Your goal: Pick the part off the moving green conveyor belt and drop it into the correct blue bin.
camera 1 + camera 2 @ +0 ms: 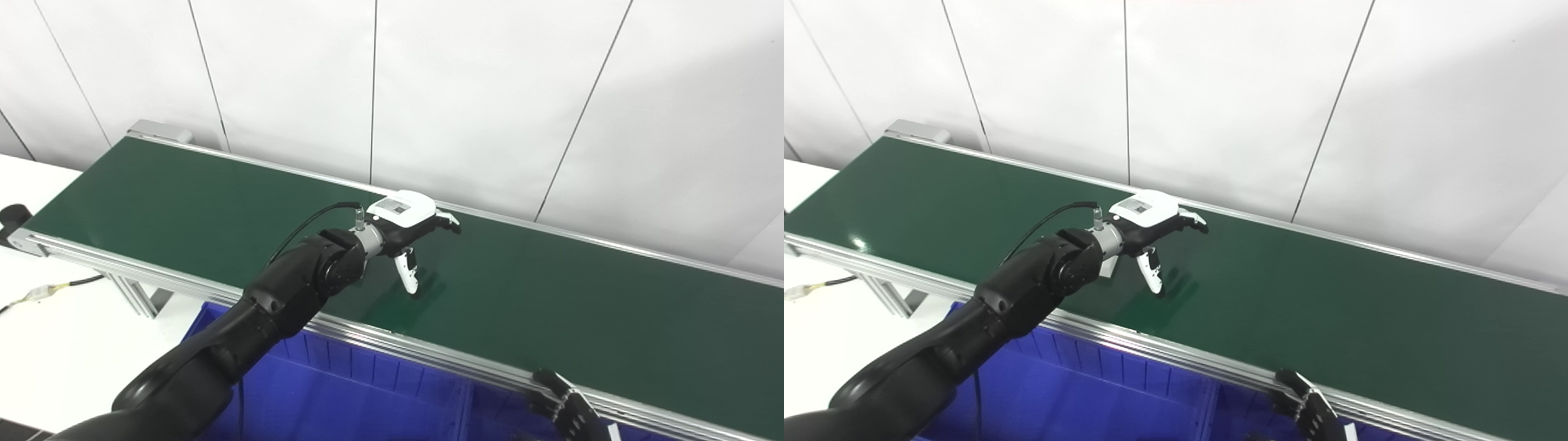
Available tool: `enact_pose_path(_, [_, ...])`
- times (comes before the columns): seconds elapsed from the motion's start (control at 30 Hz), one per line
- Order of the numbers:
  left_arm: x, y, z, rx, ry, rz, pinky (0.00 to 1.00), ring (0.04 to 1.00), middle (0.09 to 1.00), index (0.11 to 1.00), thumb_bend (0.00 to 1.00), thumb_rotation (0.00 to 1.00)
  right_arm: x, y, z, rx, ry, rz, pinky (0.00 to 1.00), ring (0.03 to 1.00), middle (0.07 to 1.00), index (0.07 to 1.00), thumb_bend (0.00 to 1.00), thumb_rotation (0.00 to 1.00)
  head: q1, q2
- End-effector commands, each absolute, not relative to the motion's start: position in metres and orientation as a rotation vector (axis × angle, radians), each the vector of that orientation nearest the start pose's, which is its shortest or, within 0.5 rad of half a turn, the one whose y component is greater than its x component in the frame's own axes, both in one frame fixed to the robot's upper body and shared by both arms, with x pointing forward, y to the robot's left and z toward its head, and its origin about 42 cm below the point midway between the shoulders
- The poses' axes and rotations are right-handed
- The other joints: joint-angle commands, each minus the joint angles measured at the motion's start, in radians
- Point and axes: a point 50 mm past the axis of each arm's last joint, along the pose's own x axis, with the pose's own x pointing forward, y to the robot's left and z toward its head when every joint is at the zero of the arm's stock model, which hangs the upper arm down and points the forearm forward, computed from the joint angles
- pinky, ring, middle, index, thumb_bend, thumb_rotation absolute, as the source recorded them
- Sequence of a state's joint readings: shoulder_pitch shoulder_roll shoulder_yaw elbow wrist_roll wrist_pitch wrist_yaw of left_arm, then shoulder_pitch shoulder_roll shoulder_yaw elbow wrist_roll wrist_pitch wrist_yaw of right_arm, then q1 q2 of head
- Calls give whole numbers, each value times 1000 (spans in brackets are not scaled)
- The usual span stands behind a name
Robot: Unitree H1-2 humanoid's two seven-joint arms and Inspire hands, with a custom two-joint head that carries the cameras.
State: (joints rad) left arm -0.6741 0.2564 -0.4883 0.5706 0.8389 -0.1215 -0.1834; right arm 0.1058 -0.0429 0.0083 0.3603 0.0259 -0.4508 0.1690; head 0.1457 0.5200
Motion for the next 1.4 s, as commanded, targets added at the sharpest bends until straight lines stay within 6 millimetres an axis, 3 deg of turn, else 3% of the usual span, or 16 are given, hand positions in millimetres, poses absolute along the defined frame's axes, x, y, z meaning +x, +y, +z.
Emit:
enact_pose_path(0.0, [479, 150, 187, 1416, -270, -573, 661, 804, 874, 844, 949, 25, 226, -215, 10, -19, -28, 160, 673, 767, 836, 765, 796, 238, -3, 2])
enact_pose_path(0.33, [482, 156, 180, 1541, -237, -579, 799, 893, 922, 875, 1000, 148, 226, -210, 10, -16, -26, 158, 672, 760, 833, 765, 788, 212, -14, 3])
enact_pose_path(0.57, [481, 159, 180, 1549, -233, -573, 826, 905, 918, 878, 986, 155, 226, -210, 10, -23, -25, 155, 674, 763, 834, 768, 785, 226, -14, 1])
enact_pose_path(1.37, [480, 167, 171, 1558, -183, -578, 752, 831, 856, 821, 991, 86, 223, -209, 11, -10, -31, 151, 674, 762, 833, 767, 786, 221, -22, 14])
